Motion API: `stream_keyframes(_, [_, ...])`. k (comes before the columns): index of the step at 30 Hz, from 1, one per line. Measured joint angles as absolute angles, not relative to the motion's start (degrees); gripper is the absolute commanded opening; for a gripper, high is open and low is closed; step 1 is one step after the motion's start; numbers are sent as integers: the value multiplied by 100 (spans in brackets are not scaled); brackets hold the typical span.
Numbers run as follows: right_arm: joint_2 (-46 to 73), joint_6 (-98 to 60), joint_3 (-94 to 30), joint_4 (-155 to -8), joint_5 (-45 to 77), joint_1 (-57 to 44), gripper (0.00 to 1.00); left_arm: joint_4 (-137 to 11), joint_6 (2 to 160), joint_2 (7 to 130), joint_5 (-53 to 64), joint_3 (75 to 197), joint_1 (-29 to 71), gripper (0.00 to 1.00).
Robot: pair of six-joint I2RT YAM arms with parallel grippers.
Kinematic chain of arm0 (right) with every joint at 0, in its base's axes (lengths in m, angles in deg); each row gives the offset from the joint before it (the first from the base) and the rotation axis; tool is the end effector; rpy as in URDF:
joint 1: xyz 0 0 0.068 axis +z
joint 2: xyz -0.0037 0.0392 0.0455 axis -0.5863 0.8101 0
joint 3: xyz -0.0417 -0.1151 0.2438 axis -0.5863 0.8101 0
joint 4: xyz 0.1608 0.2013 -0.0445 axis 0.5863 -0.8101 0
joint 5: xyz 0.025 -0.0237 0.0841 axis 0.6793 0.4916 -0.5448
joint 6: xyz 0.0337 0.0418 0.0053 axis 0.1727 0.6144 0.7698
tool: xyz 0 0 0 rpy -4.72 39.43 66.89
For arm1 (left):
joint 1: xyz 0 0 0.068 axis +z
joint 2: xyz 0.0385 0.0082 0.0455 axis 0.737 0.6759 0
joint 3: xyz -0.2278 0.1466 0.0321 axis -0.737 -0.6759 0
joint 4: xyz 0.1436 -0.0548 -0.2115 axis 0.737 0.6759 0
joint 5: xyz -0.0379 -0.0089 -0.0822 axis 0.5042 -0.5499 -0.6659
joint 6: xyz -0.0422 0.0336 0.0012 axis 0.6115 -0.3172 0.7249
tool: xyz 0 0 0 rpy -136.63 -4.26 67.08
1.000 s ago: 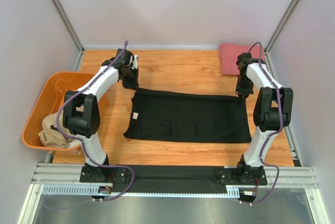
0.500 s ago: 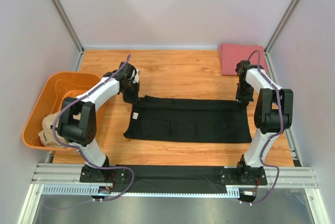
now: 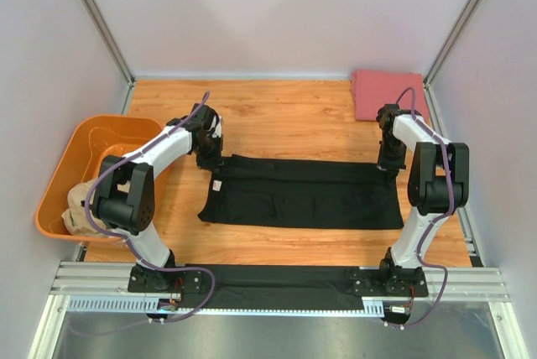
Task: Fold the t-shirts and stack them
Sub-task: Fold the tshirt
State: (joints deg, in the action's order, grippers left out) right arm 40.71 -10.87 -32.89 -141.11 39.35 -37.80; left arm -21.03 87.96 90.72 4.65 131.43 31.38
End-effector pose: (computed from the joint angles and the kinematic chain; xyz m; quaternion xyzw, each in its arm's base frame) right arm 0.3379 -0.0210 0.1784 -0.1416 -0.9800 0.1401 0.0011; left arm 0.3201 -0.0982 0.2018 -0.0110 0.9818 -0.1259 0.1416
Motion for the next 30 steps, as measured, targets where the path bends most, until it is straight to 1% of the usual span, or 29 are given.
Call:
stream_keyframes(13, [4056, -1087, -3241, -14114, 3937, -3780, 0, -2068, 8827, 9057, 470, 13038, 3136, 0])
stream_keyframes(22, [4053, -1087, -3226, -14118, 3954, -3780, 0, -2044, 8973, 8567, 483, 12854, 3099, 0])
stream_keyframes(30, [4053, -1087, -3224, -14125, 3979, -3785, 1, -2004, 9069, 8609, 480, 12708, 3083, 0])
